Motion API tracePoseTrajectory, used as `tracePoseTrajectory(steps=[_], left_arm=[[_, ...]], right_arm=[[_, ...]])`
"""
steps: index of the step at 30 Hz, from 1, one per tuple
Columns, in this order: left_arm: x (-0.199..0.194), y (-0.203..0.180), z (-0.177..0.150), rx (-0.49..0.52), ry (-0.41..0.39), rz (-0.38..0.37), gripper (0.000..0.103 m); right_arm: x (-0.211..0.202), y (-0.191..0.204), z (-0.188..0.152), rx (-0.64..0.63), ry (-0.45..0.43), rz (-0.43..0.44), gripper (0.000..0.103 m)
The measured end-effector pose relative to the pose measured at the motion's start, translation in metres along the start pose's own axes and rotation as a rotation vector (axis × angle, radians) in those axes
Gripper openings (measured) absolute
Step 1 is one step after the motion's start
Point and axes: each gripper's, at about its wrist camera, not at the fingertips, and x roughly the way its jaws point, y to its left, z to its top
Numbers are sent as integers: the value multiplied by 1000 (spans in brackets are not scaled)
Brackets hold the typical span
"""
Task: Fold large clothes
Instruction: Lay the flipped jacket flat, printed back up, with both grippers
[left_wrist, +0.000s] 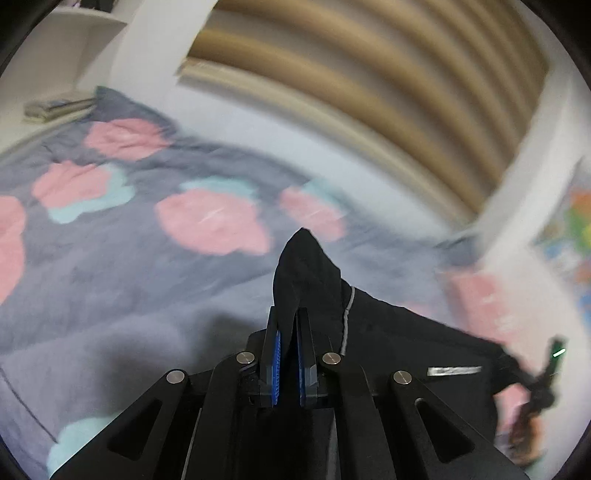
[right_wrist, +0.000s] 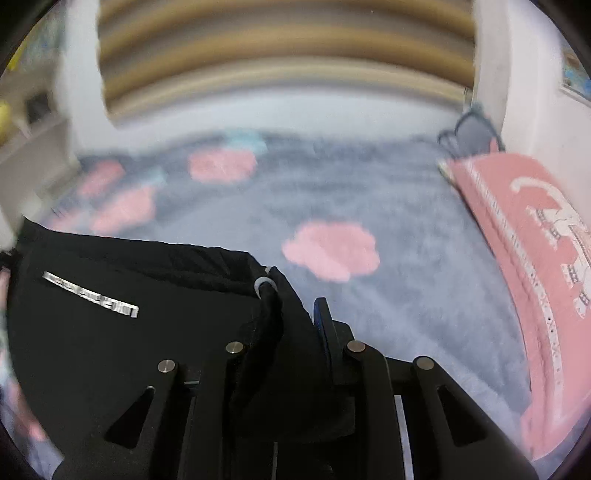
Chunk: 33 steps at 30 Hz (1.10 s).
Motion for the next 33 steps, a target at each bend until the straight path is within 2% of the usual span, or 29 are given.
tracePoseTrajectory(steps=[1, 2, 3, 5, 7, 10, 12, 14, 16, 17, 19, 20, 21, 23, 25, 27, 29, 31, 32, 33], left_arm=[[24, 2, -10, 14, 48, 66, 7], [41, 6, -18, 6, 91, 96, 7], [60, 17, -27, -23, 150, 111, 7], [95, 39, -46, -103, 254, 106, 8], [110, 51, -55, -143, 286, 87, 8], [107, 49, -49, -117, 268, 72, 12], [97, 47, -47, -95, 244, 59, 19], [74, 47, -45, -87, 215, 40, 22], [48, 43, -38, -65, 150, -35, 22], [30, 34, -33, -23, 109, -82, 22], [-8, 8, -24, 81, 49, -100, 23], [-20, -5, -21, 111, 32, -107, 27], [-33, -20, -20, 135, 20, -132, 33], [-53, -52, -25, 179, 32, -210, 35], [-60, -84, -41, 221, 78, -267, 35], [-54, -115, -66, 255, 155, -288, 35], [-33, -135, -92, 250, 244, -298, 35], [-3, -143, -120, 238, 337, -268, 35], [23, -139, -136, 202, 413, -220, 35], [40, -134, -146, 166, 451, -195, 34]], right_arm=[[17, 0, -7, 8, 45, -4, 24], [50, 2, -18, 16, 128, 9, 24], [71, 2, -28, 21, 174, 30, 24], [88, -1, -37, 48, 194, 65, 24], [90, -7, -38, 71, 181, 79, 27], [93, -17, -40, 104, 173, 127, 37], [82, -24, -41, 134, 149, 157, 41], [64, -28, -39, 157, 112, 167, 53], [33, -31, -37, 173, 41, 201, 68], [8, -29, -38, 175, -9, 228, 70], [-23, -22, -38, 163, -62, 256, 71], [-45, -11, -37, 149, -86, 281, 71], [-58, 0, -36, 139, -90, 296, 71], [-77, 23, -38, 120, -68, 319, 71], [-84, 48, -44, 101, -17, 335, 71], [-78, 75, -55, 77, 51, 344, 71], [-59, 102, -70, 25, 122, 293, 71], [-31, 115, -84, 11, 180, 240, 72], [-19, 119, -90, 7, 197, 228, 73], [-6, 125, -96, -13, 211, 201, 73]])
